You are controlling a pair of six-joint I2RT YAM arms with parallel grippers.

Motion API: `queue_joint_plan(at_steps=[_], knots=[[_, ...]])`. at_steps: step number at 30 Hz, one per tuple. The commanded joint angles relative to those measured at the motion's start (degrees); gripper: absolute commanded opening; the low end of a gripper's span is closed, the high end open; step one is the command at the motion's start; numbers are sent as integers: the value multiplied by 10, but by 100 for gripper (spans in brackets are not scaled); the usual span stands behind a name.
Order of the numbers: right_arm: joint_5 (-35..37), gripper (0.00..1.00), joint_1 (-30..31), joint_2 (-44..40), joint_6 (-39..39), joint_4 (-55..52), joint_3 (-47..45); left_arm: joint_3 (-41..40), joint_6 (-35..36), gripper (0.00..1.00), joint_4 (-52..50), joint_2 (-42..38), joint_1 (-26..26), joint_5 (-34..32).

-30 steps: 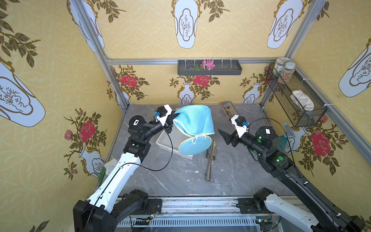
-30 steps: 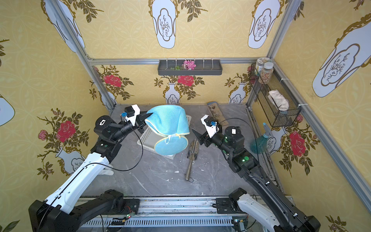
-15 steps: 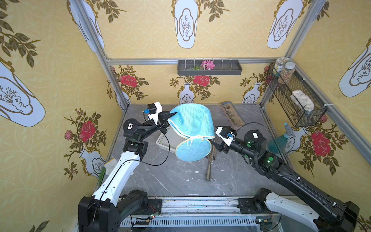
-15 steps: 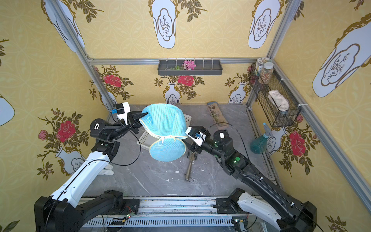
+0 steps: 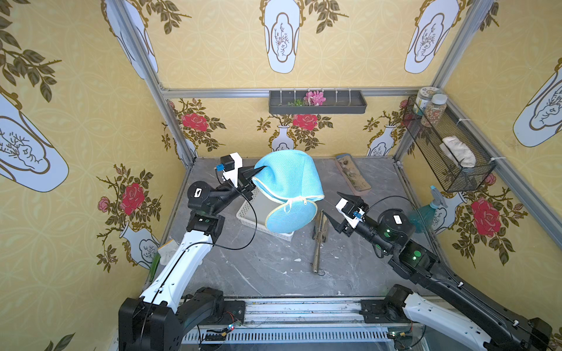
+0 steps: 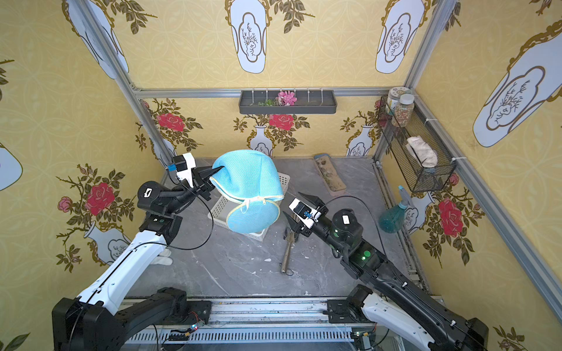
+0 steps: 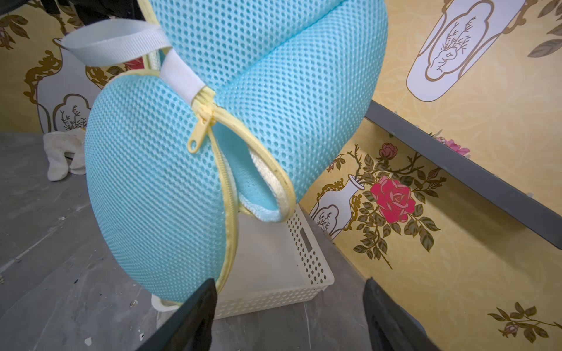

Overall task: Turn the laundry bag inside out
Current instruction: Turn over the laundry bag.

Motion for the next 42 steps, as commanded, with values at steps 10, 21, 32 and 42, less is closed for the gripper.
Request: queue_joint_plan(at_steps=[10,21,32,42], knots=[[-64,50,18,108,-13,123,65,-3,-11,0,14,6,1,-1],[-18,0,23,146,-28,148,83,-15,-12,0,-9,4,1,-1],[132,0,22,168,30,-32,194,-54,15,78,-95,-39,13,-133],[224,0,23,220,86,-172,313,-93,203,76,-297,-145,11,-301]])
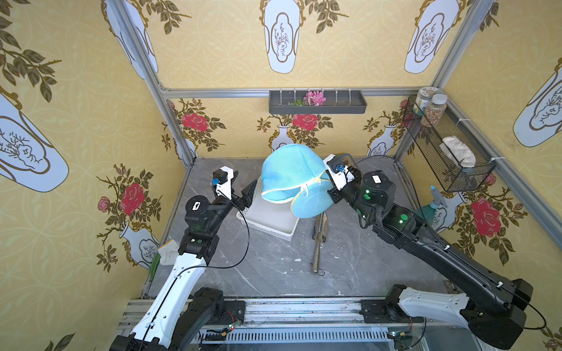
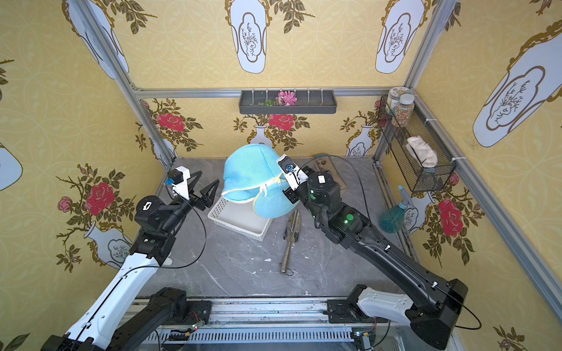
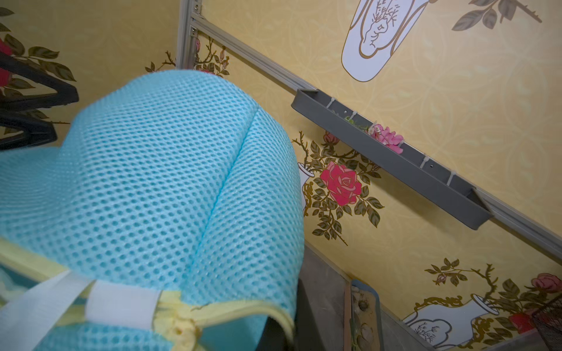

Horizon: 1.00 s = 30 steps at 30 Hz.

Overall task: Turn the laundry bag inside out
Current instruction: Turn over the laundry bag, then zip the zipper on the laundry bag.

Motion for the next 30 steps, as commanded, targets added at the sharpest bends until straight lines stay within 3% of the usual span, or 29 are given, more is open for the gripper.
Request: queue_joint_plan(at_steps=[1,5,9,14,17,21,25,30], knots=[[26,0,1,6,32,-31,18,1,95,75,-97,-8,-3,-55],[9,0,2,12,61,-41,34,30,156,71,-160,6,-34,-56],[1,0,1,19,57,-37,27,59,155,69,-161,1,-79,40],[-54,0,5,19,70,-4,9,134,138,67,-162,38,-180,122],[-90,0,10,23,87,26,1,154,142,70,-157,69,-224,134],[-123,0,36,36,98,42,1,154,143,73,-137,93,-242,130],[-103,0,82,44,82,70,-6,138,146,75,-122,99,-246,99],[-81,0,106,49,84,101,-10,127,141,69,-121,100,-246,82]])
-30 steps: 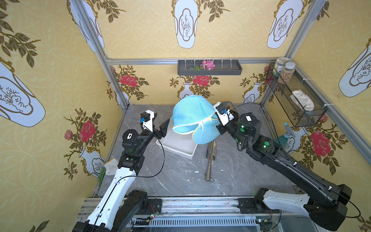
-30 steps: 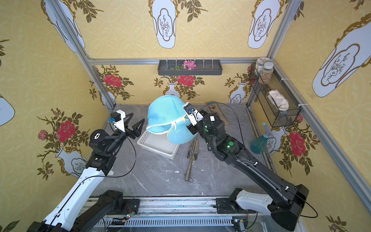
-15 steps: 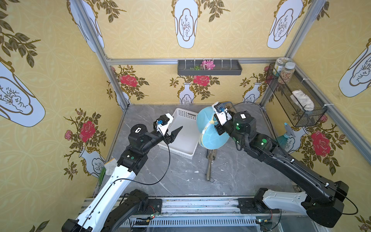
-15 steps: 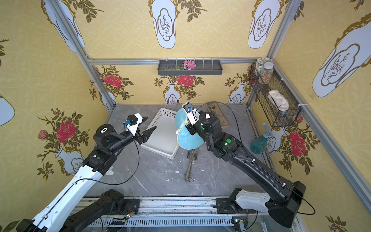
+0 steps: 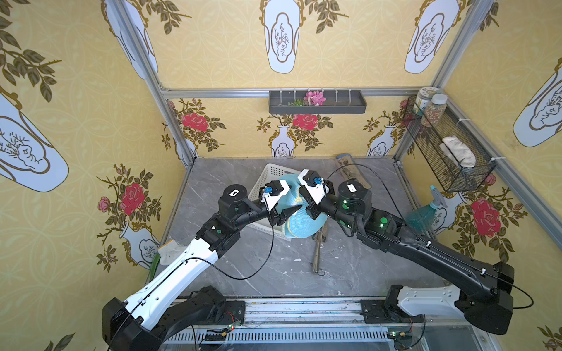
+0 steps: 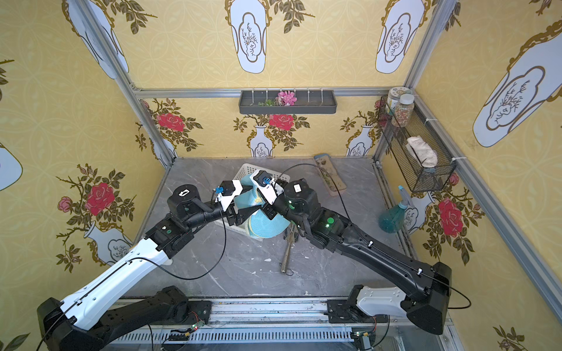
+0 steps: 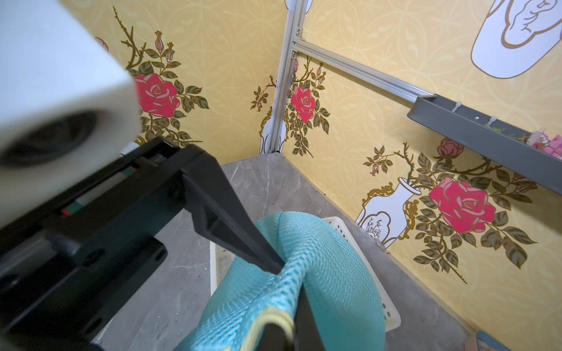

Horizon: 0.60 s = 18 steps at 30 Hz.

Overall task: Turn the laundry bag inside out
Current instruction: Zip the zipper on the laundry bag.

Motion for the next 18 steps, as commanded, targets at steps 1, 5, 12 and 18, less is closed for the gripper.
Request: queue_joint_plan(at_steps=[1,5,12,18], knots=[[25,0,10,2,3,66,-2,-9,-1,68,20,1,0,-18],[61,0,13,5,20,75,1,-18,-10,66,30,-1,0,-23],[92,0,13,7,35,67,3,-22,-8,46,35,-1,0,-36],[133,0,11,19,44,28,23,-18,3,26,23,-8,0,-30]])
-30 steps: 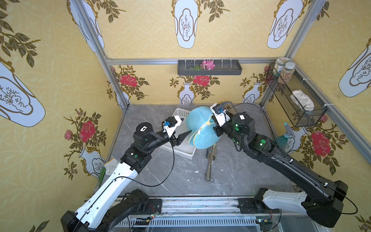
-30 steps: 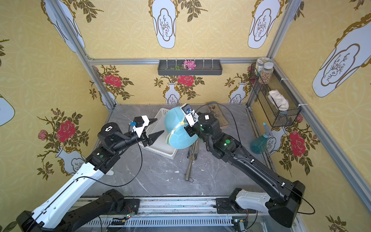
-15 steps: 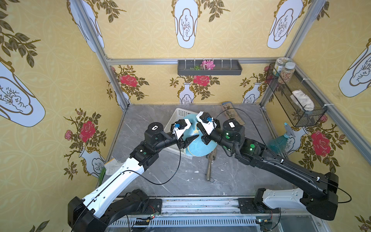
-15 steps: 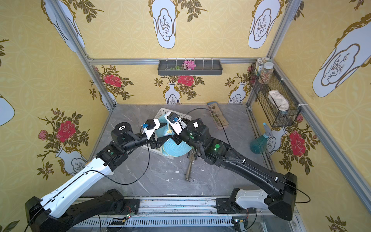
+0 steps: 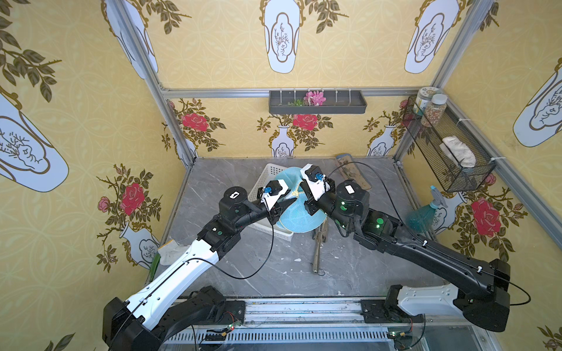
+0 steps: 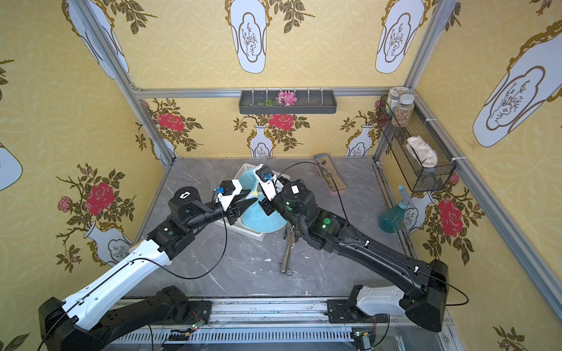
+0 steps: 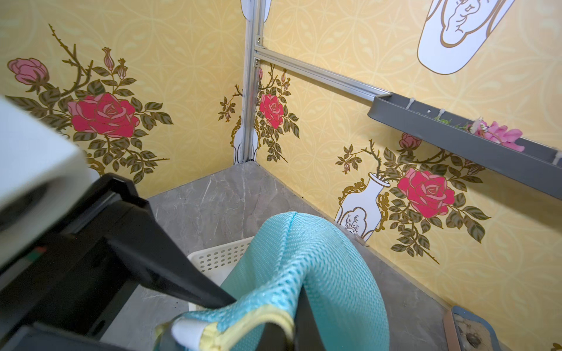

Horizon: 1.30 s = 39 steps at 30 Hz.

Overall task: Turn the laundry bag inside out
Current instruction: Zip the zipper on the laundry bag.

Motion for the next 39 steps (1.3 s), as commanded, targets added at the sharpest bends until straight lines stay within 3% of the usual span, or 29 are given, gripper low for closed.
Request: queue_joint_plan(at_steps=[1,12,15,19,20,22,24,26,31,33,36,39], knots=[[34,0,-1,8,11,3,17,3,13,22,-3,-3,0,7],[21,1,-36,8,40,-2,2,24,32,0,-34,4,0,28],[0,29,-76,-7,55,-9,-29,30,35,0,-43,5,0,18],[-94,72,-139,-46,80,-22,-76,40,48,0,-59,11,0,-25],[-115,80,-139,-62,66,-19,-85,43,51,0,-65,14,0,-39],[-156,86,-139,-96,40,-19,-105,56,59,0,-82,22,0,-66],[-190,86,-137,-129,15,-19,-124,66,63,0,-95,28,-1,-86],[-218,74,-136,-154,-7,-22,-138,67,66,0,-94,29,-2,-97],[-260,65,-119,-158,-53,-20,-149,72,71,0,-96,33,-9,-116],[-249,56,-91,-142,-80,-4,-146,75,71,0,-99,34,-12,-116],[-200,51,-26,-101,-131,18,-125,77,71,0,-100,36,-18,-122],[-199,43,-21,-56,-105,38,-95,77,68,0,-99,37,-22,-123]])
